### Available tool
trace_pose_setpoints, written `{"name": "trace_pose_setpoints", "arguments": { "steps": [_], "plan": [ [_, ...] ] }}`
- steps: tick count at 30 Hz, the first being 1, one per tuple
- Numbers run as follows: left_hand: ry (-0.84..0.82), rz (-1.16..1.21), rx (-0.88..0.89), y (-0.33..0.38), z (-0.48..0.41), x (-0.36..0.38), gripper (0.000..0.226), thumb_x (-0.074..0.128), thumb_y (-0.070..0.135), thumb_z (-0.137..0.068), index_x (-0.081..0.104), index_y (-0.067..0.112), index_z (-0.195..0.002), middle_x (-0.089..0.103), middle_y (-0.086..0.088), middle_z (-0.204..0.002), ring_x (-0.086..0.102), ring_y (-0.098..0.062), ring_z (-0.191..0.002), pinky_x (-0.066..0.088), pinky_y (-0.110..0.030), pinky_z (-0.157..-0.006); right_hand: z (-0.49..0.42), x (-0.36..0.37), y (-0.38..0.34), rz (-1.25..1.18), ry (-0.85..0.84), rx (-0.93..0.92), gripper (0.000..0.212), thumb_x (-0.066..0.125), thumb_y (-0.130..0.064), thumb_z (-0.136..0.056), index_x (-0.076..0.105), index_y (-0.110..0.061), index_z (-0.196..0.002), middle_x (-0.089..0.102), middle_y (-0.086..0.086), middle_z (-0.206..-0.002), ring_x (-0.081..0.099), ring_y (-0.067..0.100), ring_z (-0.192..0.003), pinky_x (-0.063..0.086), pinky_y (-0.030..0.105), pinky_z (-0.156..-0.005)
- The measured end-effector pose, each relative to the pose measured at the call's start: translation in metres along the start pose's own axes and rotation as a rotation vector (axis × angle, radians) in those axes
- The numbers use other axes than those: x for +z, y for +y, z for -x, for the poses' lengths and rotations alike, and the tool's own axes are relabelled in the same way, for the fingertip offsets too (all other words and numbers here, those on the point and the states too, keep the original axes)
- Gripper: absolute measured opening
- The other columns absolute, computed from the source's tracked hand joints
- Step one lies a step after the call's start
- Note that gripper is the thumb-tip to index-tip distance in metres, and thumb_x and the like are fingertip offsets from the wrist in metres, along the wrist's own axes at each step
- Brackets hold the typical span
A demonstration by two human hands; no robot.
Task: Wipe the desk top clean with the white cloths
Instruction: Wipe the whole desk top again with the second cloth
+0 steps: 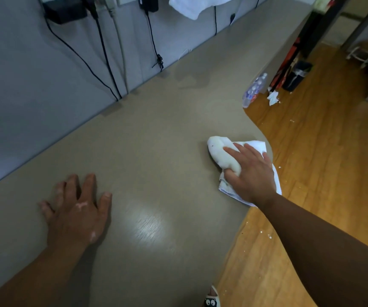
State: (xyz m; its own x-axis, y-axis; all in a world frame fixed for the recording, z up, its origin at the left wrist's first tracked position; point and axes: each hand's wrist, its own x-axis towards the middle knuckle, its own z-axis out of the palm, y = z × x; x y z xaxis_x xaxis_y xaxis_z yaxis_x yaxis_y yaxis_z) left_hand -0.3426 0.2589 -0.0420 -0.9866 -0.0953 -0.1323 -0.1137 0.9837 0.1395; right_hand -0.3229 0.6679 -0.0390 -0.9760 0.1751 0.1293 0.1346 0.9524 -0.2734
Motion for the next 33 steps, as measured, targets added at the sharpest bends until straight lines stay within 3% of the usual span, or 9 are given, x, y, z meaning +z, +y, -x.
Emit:
{"name": "trace_pose_setpoints", "arguments": {
  "steps": [4, 10, 14, 18, 21, 24, 26, 30, 33],
  "plan": [
    [0.003, -0.016, -0.033, -0.006, -0.014, 0.003, 0.083, 0.002, 0.078, -0.091, 0.013, 0.036, -0.161, 0.009, -0.006, -0.171, 0.005, -0.031, -0.158, 0.01, -0.067, -0.122, -0.026, -0.003, 0.017, 0.037, -0.026, 0.015, 0.064, 0.039, -0.059, -0.085, 0.049, -0.044, -0.147, 0.049, -0.008, -0.156, 0.037, 0.021, -0.148, 0.028, 0.059, -0.119],
    [0.029, -0.024, -0.045, -0.002, -0.009, 0.002, 0.085, 0.0, 0.08, -0.089, 0.017, 0.036, -0.16, 0.013, -0.007, -0.171, 0.008, -0.031, -0.157, 0.012, -0.066, -0.122, -0.059, -0.007, 0.032, 0.051, -0.06, 0.084, 0.067, 0.038, -0.059, -0.085, 0.042, -0.043, -0.15, 0.045, -0.006, -0.159, 0.034, 0.022, -0.148, 0.028, 0.063, -0.117],
    [0.003, -0.062, -0.052, -0.001, -0.009, 0.0, 0.078, 0.006, 0.076, -0.094, 0.012, 0.037, -0.162, 0.009, -0.005, -0.172, 0.004, -0.03, -0.158, 0.01, -0.065, -0.123, -0.079, -0.005, 0.015, 0.053, -0.06, 0.314, 0.065, 0.033, -0.062, -0.09, 0.035, -0.044, -0.153, 0.036, -0.007, -0.163, 0.026, 0.024, -0.152, 0.022, 0.066, -0.117],
    [-0.004, -0.057, -0.058, 0.002, -0.009, -0.003, 0.08, 0.006, 0.074, -0.092, 0.012, 0.037, -0.162, 0.008, -0.004, -0.172, 0.003, -0.029, -0.158, 0.008, -0.064, -0.124, -0.081, 0.005, -0.047, -0.016, -0.077, 0.559, 0.061, 0.034, -0.061, -0.098, 0.026, -0.045, -0.157, 0.023, -0.006, -0.168, 0.011, 0.029, -0.156, 0.012, 0.072, -0.117],
    [-0.016, -0.063, -0.057, 0.003, -0.009, -0.004, 0.079, 0.004, 0.074, -0.092, 0.01, 0.037, -0.162, 0.006, -0.004, -0.172, 0.002, -0.029, -0.158, 0.007, -0.063, -0.123, -0.038, 0.024, -0.109, 0.024, -0.113, 0.382, 0.063, 0.036, -0.06, -0.098, 0.029, -0.044, -0.158, 0.022, -0.005, -0.169, 0.011, 0.031, -0.157, 0.009, 0.074, -0.117],
    [-0.012, -0.05, -0.06, 0.002, -0.009, -0.003, 0.074, 0.008, 0.07, -0.096, 0.012, 0.036, -0.162, 0.008, -0.003, -0.172, 0.003, -0.029, -0.157, 0.007, -0.062, -0.124, 0.03, 0.036, -0.163, 0.018, -0.047, 0.102, 0.068, 0.039, -0.06, -0.086, 0.05, -0.038, -0.15, 0.042, 0.002, -0.162, 0.033, 0.036, -0.151, 0.021, 0.077, -0.113],
    [-0.004, -0.027, -0.066, 0.002, -0.009, -0.004, 0.068, 0.014, 0.064, -0.1, 0.016, 0.037, -0.162, 0.011, -0.002, -0.172, 0.006, -0.029, -0.157, 0.008, -0.061, -0.124, 0.073, 0.041, -0.19, -0.002, -0.05, -0.073, 0.072, 0.051, -0.06, -0.079, 0.054, -0.037, -0.147, 0.045, 0.003, -0.161, 0.037, 0.037, -0.15, 0.025, 0.076, -0.112],
    [0.014, 0.012, -0.092, 0.001, -0.011, -0.003, 0.061, 0.018, 0.058, -0.103, 0.02, 0.039, -0.16, 0.015, 0.0, -0.172, 0.008, -0.026, -0.157, 0.008, -0.058, -0.125, 0.113, 0.047, -0.2, -0.053, -0.069, -0.335, 0.081, 0.064, -0.053, -0.064, 0.057, -0.042, -0.144, 0.041, -0.002, -0.163, 0.034, 0.033, -0.152, 0.023, 0.07, -0.114],
    [0.044, 0.032, -0.124, 0.001, -0.014, -0.002, 0.065, 0.017, 0.062, -0.101, 0.022, 0.038, -0.161, 0.017, 0.0, -0.171, 0.01, -0.024, -0.157, 0.009, -0.056, -0.126, 0.091, 0.045, -0.178, -0.073, -0.103, -0.452, 0.078, 0.062, -0.055, -0.069, 0.052, -0.046, -0.145, 0.042, -0.007, -0.162, 0.034, 0.026, -0.153, 0.021, 0.065, -0.116]
  ]
}}
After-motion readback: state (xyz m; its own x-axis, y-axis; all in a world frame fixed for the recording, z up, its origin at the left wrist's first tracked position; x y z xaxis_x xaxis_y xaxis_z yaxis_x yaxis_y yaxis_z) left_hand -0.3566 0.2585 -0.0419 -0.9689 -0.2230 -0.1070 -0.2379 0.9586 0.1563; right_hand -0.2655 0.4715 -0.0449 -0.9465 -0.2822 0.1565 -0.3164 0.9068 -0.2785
